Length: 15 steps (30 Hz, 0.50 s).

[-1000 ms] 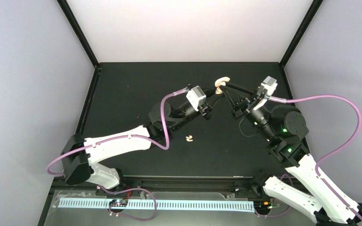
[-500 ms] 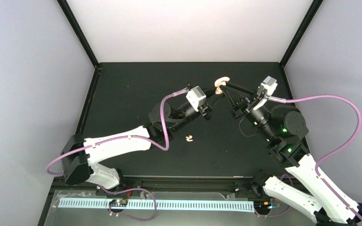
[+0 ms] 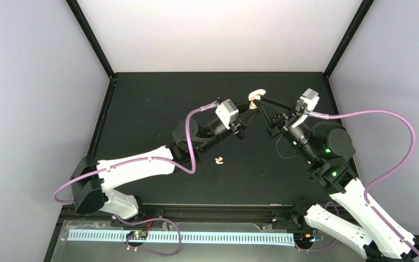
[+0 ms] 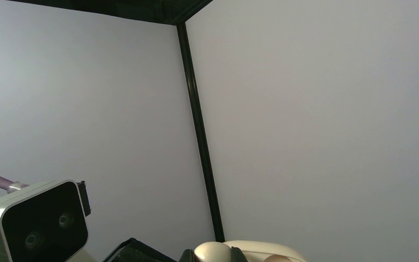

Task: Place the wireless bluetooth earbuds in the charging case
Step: Place the earbud in the charging case.

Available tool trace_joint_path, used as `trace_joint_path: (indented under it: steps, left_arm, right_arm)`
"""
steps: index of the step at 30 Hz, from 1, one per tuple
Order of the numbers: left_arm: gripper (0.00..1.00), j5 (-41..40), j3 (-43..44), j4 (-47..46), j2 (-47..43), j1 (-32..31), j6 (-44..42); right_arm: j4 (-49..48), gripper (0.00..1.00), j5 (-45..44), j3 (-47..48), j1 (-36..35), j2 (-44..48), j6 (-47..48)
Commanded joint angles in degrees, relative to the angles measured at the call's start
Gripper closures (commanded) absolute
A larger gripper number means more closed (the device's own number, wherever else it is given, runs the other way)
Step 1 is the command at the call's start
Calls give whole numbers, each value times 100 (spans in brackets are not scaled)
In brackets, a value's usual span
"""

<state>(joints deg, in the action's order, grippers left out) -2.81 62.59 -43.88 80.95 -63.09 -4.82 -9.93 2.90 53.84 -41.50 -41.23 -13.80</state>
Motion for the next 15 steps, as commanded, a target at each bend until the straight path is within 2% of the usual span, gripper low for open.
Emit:
trace_joint_path:
  steps: [1,15]
  left_arm:
    - [98,-71,333,37,-175,-31,85]
    - [98,-72,358,1,-294,-31,322]
  right_arm:
    - [-37,91,-114,-30,-16,-19,55]
    - [23,91,-105,-33,-16,-42,55]
